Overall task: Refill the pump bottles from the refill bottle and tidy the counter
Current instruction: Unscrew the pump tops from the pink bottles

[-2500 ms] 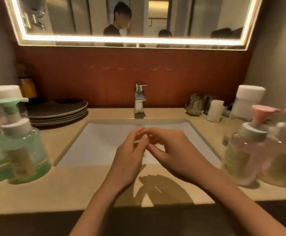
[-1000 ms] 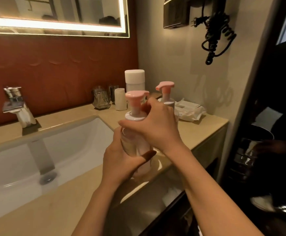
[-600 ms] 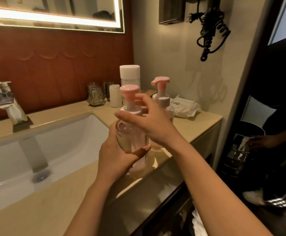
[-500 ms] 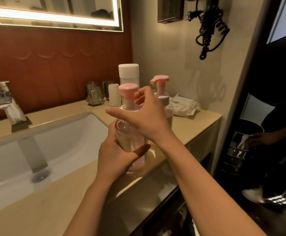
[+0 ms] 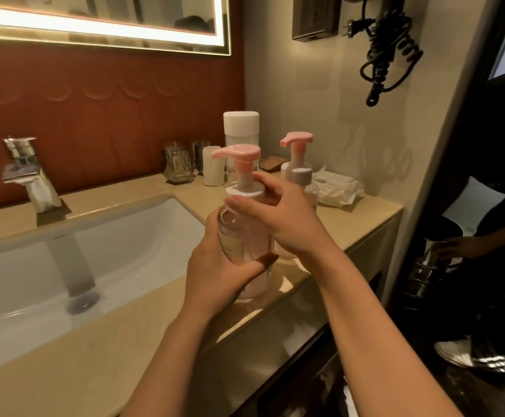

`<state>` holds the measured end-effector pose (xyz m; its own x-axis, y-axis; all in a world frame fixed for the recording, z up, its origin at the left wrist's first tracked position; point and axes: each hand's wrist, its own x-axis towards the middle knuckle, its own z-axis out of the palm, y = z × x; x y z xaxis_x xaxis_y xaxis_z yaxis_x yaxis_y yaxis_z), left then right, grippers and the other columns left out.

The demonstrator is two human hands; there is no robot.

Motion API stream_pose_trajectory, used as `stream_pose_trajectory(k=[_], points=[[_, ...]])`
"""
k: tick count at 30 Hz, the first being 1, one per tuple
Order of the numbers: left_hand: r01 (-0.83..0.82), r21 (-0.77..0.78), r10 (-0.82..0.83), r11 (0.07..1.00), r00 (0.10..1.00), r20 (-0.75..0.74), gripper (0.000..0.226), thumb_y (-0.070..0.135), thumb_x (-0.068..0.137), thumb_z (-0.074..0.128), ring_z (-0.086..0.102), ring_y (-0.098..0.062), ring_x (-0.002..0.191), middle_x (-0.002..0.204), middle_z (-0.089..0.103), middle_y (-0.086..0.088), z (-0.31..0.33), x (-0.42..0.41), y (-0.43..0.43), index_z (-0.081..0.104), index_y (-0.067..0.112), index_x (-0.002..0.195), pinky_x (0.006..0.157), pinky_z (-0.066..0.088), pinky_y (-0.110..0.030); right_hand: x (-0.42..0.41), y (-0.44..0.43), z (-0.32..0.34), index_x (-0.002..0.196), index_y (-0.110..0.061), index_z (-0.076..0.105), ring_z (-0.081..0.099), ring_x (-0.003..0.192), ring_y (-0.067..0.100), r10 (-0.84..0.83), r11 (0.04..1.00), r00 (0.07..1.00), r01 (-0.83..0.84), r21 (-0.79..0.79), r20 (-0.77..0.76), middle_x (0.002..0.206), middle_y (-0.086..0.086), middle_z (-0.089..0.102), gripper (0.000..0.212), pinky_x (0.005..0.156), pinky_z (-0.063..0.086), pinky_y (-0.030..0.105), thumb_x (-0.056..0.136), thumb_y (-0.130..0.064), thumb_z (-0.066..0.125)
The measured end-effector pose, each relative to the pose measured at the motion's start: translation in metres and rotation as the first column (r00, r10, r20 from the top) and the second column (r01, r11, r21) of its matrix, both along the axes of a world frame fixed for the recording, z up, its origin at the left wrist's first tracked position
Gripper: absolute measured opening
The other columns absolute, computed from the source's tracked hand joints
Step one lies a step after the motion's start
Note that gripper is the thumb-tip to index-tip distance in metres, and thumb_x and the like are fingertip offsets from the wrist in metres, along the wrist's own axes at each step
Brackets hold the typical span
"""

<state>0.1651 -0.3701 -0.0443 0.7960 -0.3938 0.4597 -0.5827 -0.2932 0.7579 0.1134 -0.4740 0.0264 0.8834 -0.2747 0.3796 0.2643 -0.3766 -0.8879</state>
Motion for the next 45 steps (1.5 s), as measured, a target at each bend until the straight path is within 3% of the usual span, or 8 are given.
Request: stream_pose_trajectory(k=[5, 8, 14, 23, 27, 30, 34, 45], points=[[-0.017, -0.007, 0.017, 1.0, 1.0, -0.026, 0.107, 0.071, 0.046, 0.064, 0.049, -0.013, 0.12, 0.138, 0.048, 0.008, 0.002, -0.002, -0.001, 0.023, 0.035, 0.138, 0.091, 0.039, -0.022, 0.001, 0.006, 0.004, 0.126, -0.027, 0.046, 0.051, 0.111, 0.008, -0.06, 0.996, 0.998, 0.061, -0.065, 0.016, 0.127, -0.007, 0.054, 0.056, 0.085, 0.049, 0.022, 0.078, -0.043, 0.07], [-0.022, -0.009, 0.022, 1.0, 1.0, -0.019, 0.107, 0.071, 0.046, 0.064, 0.05, -0.013, 0.12, 0.137, 0.048, 0.008, 0.002, -0.004, -0.002, 0.024, 0.034, 0.138, 0.089, 0.038, -0.021, 0.005, 0.011, 0.007, 0.109, -0.026, 0.044, 0.049, 0.1, 0.007, -0.233, 0.967, 0.965, 0.243, -0.074, 0.117, 0.11, -0.009, 0.052, 0.059, 0.073, 0.041, 0.011, 0.067, -0.049, 0.078], [-0.003, -0.011, 0.002, 1.0, 0.999, -0.032, 0.105, 0.069, 0.051, 0.071, 0.054, -0.013, 0.114, 0.133, 0.051, 0.006, 0.003, -0.003, -0.002, 0.025, 0.031, 0.137, 0.088, 0.044, -0.023, 0.013, 0.016, 0.0, 0.098, -0.025, 0.045, 0.052, 0.092, 0.01, -0.4, 0.885, 0.894, 0.434, -0.167, 0.204, 0.098, -0.008, 0.054, 0.058, 0.072, 0.044, 0.014, 0.062, -0.051, 0.082], [0.029, -0.025, -0.03, 0.999, 0.999, -0.043, 0.095, 0.069, 0.047, 0.065, 0.042, 0.003, 0.103, 0.117, 0.041, 0.025, 0.004, -0.003, 0.0, 0.019, 0.047, 0.128, 0.076, 0.031, -0.004, -0.002, -0.003, 0.0, 0.129, -0.02, 0.052, 0.057, 0.11, 0.011, 0.025, 0.999, 0.999, -0.026, 0.021, 0.048, 0.12, -0.006, 0.061, 0.051, 0.084, 0.053, 0.023, 0.082, -0.03, 0.068], [0.01, -0.007, -0.01, 1.0, 0.999, -0.031, 0.102, 0.071, 0.046, 0.064, 0.047, -0.003, 0.109, 0.132, 0.047, 0.015, 0.004, -0.004, -0.002, 0.023, 0.039, 0.134, 0.084, 0.037, -0.012, 0.001, 0.003, 0.002, 0.125, -0.029, 0.048, 0.055, 0.105, 0.007, -0.012, 0.999, 0.998, 0.014, -0.032, 0.067, 0.113, -0.015, 0.054, 0.051, 0.083, 0.051, 0.021, 0.079, -0.038, 0.07], [0.01, -0.029, -0.011, 1.0, 0.999, -0.042, 0.103, 0.081, 0.045, 0.065, 0.054, -0.002, 0.099, 0.12, 0.056, 0.013, 0.003, -0.005, -0.002, 0.03, 0.036, 0.131, 0.08, 0.047, -0.017, 0.01, 0.012, 0.002, 0.116, -0.032, 0.041, 0.048, 0.112, 0.012, -0.189, 0.97, 0.978, 0.2, -0.135, 0.09, 0.122, -0.009, 0.049, 0.065, 0.087, 0.048, 0.028, 0.066, -0.05, 0.078], [0.012, -0.006, -0.012, 1.0, 0.999, -0.034, 0.097, 0.062, 0.056, 0.077, 0.049, 0.0, 0.103, 0.118, 0.048, 0.02, 0.003, -0.003, 0.0, 0.028, 0.032, 0.135, 0.088, 0.043, -0.022, 0.019, 0.017, -0.005, 0.113, -0.024, 0.047, 0.048, 0.104, 0.009, -0.349, 0.901, 0.915, 0.387, -0.198, 0.201, 0.115, -0.007, 0.054, 0.068, 0.083, 0.044, 0.022, 0.061, -0.05, 0.082], [0.027, -0.019, -0.028, 0.999, 0.998, -0.059, 0.09, 0.064, 0.052, 0.073, 0.044, 0.002, 0.107, 0.123, 0.045, 0.023, 0.003, -0.004, 0.0, 0.018, 0.051, 0.123, 0.084, 0.036, -0.011, 0.006, 0.002, -0.008, 0.122, -0.033, 0.046, 0.056, 0.099, -0.002, 0.089, 0.995, 0.99, -0.094, 0.045, 0.114, 0.109, -0.019, 0.057, 0.048, 0.073, 0.05, 0.01, 0.081, -0.026, 0.069]])
